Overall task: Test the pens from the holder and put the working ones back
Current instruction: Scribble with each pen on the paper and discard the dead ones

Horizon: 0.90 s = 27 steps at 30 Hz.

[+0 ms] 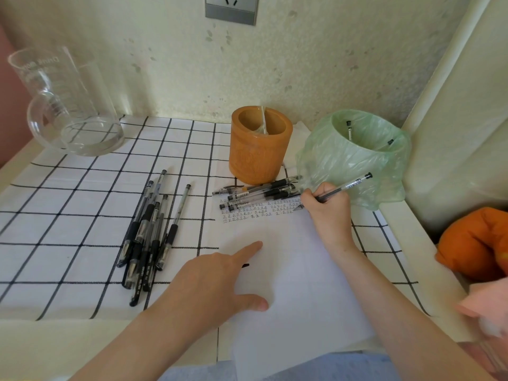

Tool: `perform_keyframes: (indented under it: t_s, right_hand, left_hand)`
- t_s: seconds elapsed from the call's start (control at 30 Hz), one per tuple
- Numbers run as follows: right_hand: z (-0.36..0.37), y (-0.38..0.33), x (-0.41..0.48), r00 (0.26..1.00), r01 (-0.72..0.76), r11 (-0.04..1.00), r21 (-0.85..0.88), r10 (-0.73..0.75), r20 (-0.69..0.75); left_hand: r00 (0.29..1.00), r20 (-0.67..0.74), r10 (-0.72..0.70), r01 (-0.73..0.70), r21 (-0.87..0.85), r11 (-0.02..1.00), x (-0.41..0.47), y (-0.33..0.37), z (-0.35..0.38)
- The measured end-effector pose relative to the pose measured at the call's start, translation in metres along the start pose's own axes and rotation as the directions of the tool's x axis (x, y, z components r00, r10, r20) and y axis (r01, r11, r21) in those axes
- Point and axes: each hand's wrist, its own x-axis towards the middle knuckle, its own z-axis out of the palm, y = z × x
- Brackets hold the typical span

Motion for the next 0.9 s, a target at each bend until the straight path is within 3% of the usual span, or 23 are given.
perform_keyframes:
  t_s: [0.9]
  right_hand:
    - [-0.0010,-0.0031,-0.0001,1.000,0.013,1.000,0.001,-0.013,-0.001]
  left_hand:
    - [1.000,0.017,-0.018,0.018,-0.009,1.000,0.0002,0.0000,0.0001]
